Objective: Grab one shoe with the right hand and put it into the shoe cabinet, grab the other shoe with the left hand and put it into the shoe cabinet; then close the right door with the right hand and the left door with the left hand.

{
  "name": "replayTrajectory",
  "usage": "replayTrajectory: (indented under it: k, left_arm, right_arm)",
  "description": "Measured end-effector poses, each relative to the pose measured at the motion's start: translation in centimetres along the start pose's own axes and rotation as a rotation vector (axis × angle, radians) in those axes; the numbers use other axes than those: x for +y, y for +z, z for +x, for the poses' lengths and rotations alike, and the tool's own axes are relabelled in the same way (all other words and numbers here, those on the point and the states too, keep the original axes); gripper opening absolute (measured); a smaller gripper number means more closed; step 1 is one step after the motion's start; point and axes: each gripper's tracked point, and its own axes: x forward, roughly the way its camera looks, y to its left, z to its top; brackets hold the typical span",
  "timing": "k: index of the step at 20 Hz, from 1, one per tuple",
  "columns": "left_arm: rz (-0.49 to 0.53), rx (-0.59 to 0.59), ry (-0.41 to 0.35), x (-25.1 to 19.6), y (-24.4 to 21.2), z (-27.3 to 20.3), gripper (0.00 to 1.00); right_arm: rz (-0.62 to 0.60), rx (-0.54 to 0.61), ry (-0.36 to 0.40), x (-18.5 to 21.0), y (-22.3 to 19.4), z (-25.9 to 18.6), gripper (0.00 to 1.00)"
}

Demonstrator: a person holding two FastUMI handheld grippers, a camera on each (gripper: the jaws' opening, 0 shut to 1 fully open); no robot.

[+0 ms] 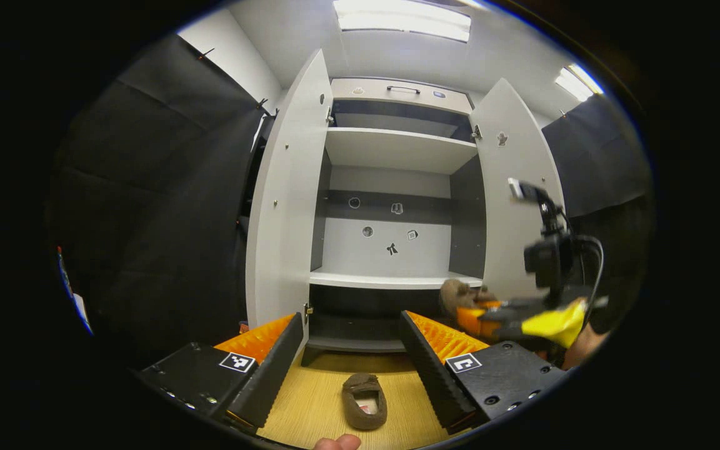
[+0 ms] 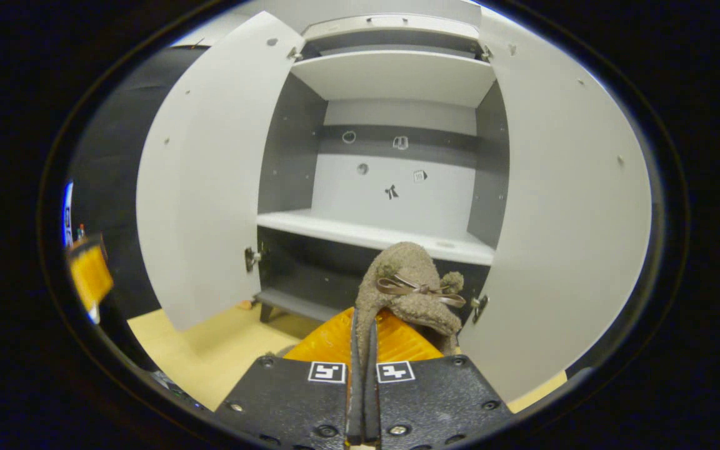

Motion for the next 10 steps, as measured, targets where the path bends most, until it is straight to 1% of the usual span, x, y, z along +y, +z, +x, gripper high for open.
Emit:
replayTrajectory:
  k: [3, 5, 8, 9, 10]
  left_arm:
    - [-0.004, 0.010, -0.004, -0.2, -0.6, -0.3, 0.95]
    - [-0.008, 0.012, -0.012, -0.5, -0.6, -0.5, 0.95]
    - [-0.005, 0.014, -0.014, -0.4, -0.7, -0.5, 0.95]
    - [-0.002, 0.011, -0.011, -0.3, -0.5, -0.5, 0.95]
    - [0.001, 0.010, -0.008, -0.2, -0.5, -0.5, 0.95]
  right_arm:
    - [-0.003, -0.024, -0.038, -2.4, 5.1, 3.2, 0.05]
    - [-0.007, -0.004, -0.058, -3.3, 7.5, 5.8, 0.05]
    - [-0.049, 0.035, -0.100, -4.9, 9.8, 11.1, 0.05]
    - [-0.082, 0.054, -0.121, -5.6, 10.5, 13.0, 0.05]
    - [-0.119, 0.084, -0.139, -6.2, 10.3, 14.8, 0.05]
